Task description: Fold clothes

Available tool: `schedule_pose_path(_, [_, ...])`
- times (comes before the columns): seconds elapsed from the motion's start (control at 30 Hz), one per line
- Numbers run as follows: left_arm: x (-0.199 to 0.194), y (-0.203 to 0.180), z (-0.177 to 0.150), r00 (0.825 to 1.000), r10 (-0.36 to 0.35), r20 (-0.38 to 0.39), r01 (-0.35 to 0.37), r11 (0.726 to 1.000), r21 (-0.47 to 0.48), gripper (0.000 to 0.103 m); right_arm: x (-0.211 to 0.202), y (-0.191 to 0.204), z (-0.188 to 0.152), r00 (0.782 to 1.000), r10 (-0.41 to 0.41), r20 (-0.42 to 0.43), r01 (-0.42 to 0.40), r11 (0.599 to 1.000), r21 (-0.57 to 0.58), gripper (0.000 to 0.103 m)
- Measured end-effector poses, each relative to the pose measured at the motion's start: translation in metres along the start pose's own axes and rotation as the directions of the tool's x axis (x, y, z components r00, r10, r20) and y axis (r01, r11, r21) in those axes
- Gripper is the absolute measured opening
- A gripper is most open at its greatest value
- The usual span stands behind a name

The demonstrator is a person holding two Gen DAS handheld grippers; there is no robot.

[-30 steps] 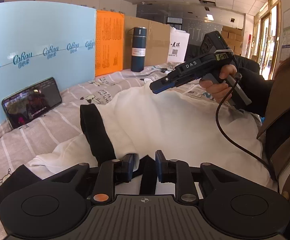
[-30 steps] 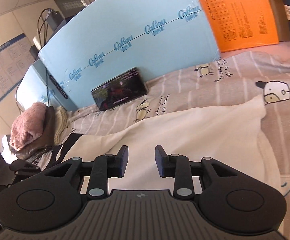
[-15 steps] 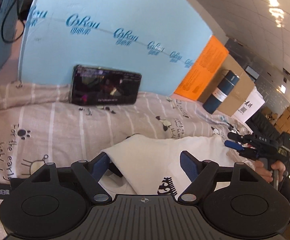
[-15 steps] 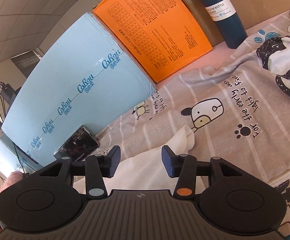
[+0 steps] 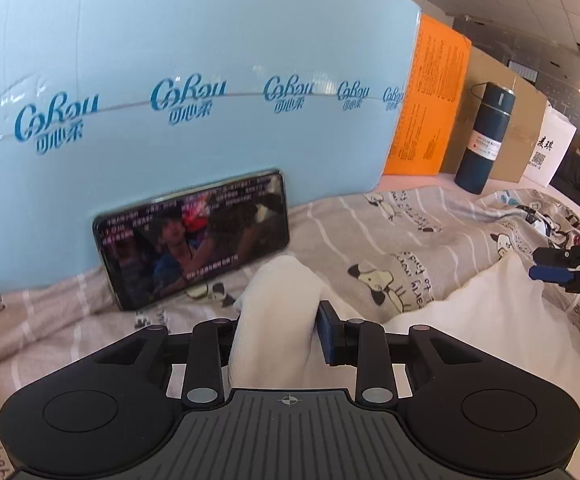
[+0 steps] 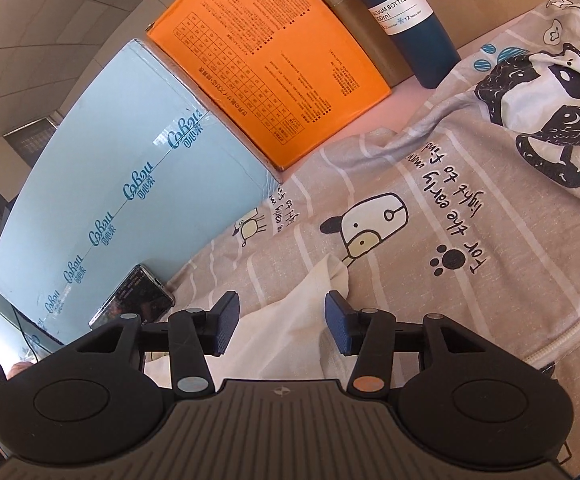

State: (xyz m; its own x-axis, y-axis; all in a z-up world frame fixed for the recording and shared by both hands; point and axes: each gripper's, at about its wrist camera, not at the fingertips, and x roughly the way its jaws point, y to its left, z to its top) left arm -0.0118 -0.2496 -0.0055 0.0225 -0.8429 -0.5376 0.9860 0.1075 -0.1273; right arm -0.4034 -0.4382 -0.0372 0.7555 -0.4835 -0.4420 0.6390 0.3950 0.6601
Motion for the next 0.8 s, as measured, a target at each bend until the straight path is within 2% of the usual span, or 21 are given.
schedule_pose_path(0.07, [-0.013,0.000,0.004,0.992,-0.090,0.084,0.090,0.996,0.005,0.030,-0.001,-0.001,0.000,1.000,0.005,0.000,-0.005,1.000,-0.002,0.045])
schedule_pose_path(0.13, [-0.028,-0.001,0.000,0.971,-0.203,0.127,0.206,0.979,-0.013,0.031,-0.003,-0.001,0.001,1.000,0.020,-0.004,-0.020,1.000,-0.010,0.045])
schedule_pose_path(0.23, [-0.048,-0.015,-0.016,0.960,-0.251,0.127,0.246,0.968,0.052,0.029,-0.006,0.001,0.002,0.999,0.053,-0.011,-0.053,0.998,-0.020,0.045])
schedule_pose_path(0.3, [-0.054,-0.030,-0.033,0.973,-0.217,0.084,0.206,0.971,0.120,0.009,-0.007,0.003,0.002,0.998,0.062,-0.012,-0.062,0.998,-0.029,0.047])
schedule_pose_path(0.33, [-0.057,-0.035,-0.041,0.978,-0.197,0.076,0.184,0.972,0.144,0.004,-0.007,0.004,0.001,0.998,0.061,-0.012,-0.062,0.998,-0.033,0.048])
schedule_pose_path(0.43, [-0.069,-0.046,-0.058,0.985,-0.152,0.078,0.136,0.973,0.187,0.000,-0.007,0.004,0.001,0.998,0.056,-0.015,-0.057,0.998,-0.034,0.048])
schedule_pose_path(0.53, [-0.086,-0.054,-0.070,0.980,-0.187,0.074,0.167,0.961,0.219,0.000,-0.007,0.004,0.001,0.999,0.052,-0.016,-0.052,0.998,-0.034,0.048])
schedule_pose_path(0.6, [-0.091,-0.061,-0.077,0.975,-0.217,0.042,0.200,0.947,0.250,0.000,-0.008,0.004,0.001,0.998,0.056,-0.013,-0.056,0.998,-0.036,0.048])
schedule_pose_path(0.67, [-0.094,-0.065,-0.083,0.976,-0.216,0.014,0.204,0.939,0.277,0.008,-0.008,0.004,0.001,0.998,0.056,-0.015,-0.057,0.998,-0.038,0.048])
schedule_pose_path(0.73, [-0.101,-0.062,-0.082,0.988,-0.138,0.067,0.116,0.956,0.268,0.010,-0.007,0.005,0.000,0.998,0.058,-0.022,-0.059,0.997,-0.044,0.049])
schedule_pose_path(0.8, [-0.104,-0.053,-0.076,0.990,-0.046,0.134,0.016,0.975,0.220,0.024,-0.006,0.009,-0.001,0.997,0.067,-0.032,-0.069,0.995,-0.066,0.050])
